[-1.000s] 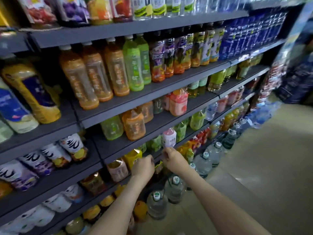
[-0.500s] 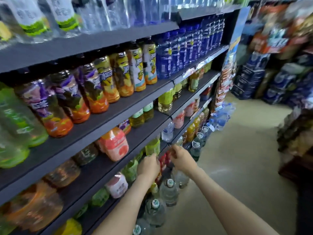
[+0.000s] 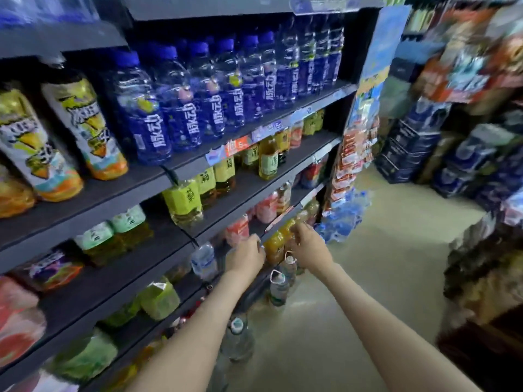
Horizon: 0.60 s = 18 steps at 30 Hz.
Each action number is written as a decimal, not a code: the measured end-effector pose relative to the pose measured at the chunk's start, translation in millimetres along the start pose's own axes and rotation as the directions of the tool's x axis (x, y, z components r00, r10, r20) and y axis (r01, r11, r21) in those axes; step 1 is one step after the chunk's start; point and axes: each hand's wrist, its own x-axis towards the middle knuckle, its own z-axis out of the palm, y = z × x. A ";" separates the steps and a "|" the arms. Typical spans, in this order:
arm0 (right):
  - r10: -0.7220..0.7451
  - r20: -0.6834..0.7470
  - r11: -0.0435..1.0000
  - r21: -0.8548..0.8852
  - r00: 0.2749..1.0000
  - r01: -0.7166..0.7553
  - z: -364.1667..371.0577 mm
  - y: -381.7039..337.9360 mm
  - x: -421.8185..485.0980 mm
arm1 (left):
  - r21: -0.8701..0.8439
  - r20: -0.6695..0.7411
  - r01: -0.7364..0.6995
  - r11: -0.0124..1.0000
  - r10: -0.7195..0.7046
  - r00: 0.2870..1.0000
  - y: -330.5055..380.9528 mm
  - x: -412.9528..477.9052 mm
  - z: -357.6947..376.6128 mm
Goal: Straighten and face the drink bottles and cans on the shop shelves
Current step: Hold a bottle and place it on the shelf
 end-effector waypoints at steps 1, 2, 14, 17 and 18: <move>0.012 0.005 1.000 0.006 1.000 -0.012 -8.0 12.2 16.1 | -0.009 -0.005 0.011 1.000 -0.011 1.000 8.9 14.0 6.5; 0.013 0.019 1.000 0.009 1.000 -0.013 -14.1 23.4 32.7 | -0.020 -0.010 0.027 0.999 -0.027 1.000 17.1 28.5 12.6; -0.085 0.180 0.996 -0.021 0.980 0.090 -54.1 110.5 233.8 | -0.041 -0.068 0.190 0.981 -0.193 0.979 100.7 228.9 63.4; -0.112 0.187 0.993 -0.008 0.976 0.116 -64.3 119.1 273.9 | -0.061 -0.088 0.255 0.965 -0.260 0.962 114.2 262.2 61.7; -0.116 0.192 0.993 0.003 0.974 0.117 -65.4 121.3 284.6 | -0.064 -0.091 0.278 0.958 -0.283 0.955 117.6 270.1 61.4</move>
